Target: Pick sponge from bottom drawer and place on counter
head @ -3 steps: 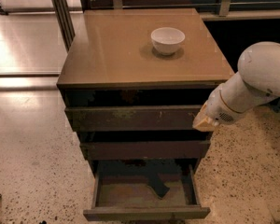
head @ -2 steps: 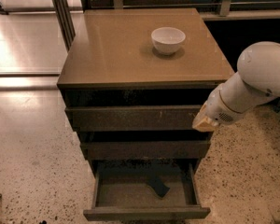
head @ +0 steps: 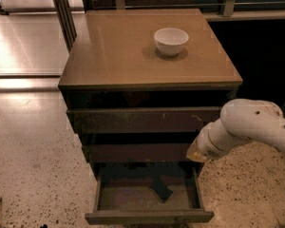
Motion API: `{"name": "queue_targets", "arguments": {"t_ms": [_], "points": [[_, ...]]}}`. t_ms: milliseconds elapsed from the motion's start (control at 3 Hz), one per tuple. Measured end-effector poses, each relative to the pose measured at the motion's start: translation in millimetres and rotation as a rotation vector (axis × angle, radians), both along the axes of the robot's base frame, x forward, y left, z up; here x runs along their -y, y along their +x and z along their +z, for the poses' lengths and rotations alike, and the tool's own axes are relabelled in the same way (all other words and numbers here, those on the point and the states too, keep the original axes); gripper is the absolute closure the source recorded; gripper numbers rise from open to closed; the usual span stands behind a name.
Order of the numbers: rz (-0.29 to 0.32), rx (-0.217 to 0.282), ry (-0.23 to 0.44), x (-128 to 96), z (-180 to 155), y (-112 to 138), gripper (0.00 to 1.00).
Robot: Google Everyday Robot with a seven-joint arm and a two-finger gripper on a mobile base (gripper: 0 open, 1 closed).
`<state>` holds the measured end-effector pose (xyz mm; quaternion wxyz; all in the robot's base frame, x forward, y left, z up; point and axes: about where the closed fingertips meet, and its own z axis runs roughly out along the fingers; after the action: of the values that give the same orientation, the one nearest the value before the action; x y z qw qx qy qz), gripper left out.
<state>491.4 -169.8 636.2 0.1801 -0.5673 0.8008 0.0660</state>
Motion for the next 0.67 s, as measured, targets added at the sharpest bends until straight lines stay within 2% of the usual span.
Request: {"name": "queue_targets", "arguments": {"t_ms": [333, 667], "points": [[-0.028, -0.067, 0.043, -11.8, -90.5, 6.1, 1.00], [-0.030, -0.113, 0.064, -16.4, -120.0, -1.7, 1.00]]}}
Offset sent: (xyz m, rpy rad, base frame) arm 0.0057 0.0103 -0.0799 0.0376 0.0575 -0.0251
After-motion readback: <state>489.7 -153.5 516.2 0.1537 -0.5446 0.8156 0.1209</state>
